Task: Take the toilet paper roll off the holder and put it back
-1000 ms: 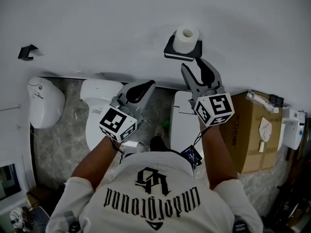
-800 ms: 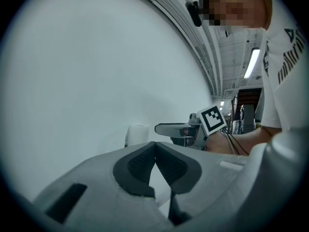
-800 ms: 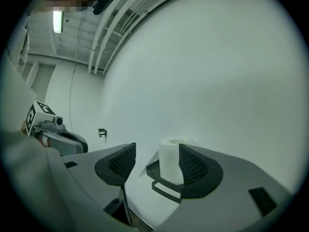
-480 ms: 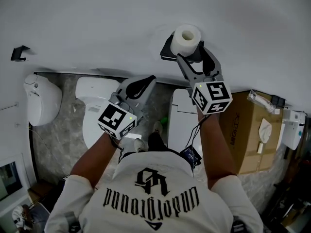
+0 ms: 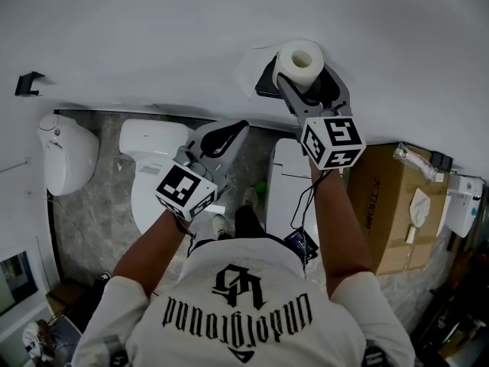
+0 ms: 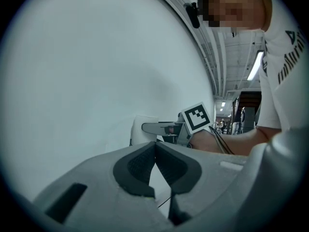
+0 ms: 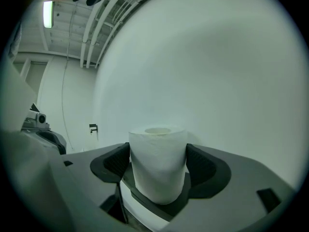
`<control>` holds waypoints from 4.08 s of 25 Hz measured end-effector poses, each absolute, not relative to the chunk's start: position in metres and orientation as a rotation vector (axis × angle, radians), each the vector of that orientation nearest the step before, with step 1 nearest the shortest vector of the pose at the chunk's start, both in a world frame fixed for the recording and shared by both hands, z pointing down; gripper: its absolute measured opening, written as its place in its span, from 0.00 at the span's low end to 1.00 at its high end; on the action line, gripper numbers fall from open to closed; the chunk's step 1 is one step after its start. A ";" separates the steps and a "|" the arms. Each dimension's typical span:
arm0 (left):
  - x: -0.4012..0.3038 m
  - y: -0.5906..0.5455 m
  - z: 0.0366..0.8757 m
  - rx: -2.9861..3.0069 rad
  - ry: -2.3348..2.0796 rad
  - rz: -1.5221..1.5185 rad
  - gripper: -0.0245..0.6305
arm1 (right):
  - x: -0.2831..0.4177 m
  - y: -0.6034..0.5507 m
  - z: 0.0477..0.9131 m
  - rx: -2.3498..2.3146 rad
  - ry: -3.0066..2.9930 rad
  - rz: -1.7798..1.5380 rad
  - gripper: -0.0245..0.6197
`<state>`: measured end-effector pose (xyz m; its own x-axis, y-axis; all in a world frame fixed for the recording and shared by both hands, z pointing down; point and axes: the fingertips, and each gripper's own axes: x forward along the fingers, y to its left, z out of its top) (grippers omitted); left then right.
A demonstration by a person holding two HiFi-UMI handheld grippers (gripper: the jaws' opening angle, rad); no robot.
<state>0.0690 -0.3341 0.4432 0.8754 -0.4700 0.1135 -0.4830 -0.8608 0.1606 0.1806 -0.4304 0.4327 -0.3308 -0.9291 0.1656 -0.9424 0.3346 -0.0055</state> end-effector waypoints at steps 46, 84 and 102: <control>-0.031 -0.231 0.382 2.966 -0.769 0.032 0.06 | 0.117 -0.282 0.350 1.844 -2.404 -0.085 0.53; -0.076 -0.091 0.302 3.091 -0.803 -0.150 0.06 | 0.053 -0.067 0.303 1.896 -2.498 -0.139 0.53; -0.038 -0.139 0.308 3.086 -0.785 -0.072 0.06 | 0.078 -0.126 0.306 1.855 -2.518 -0.123 0.53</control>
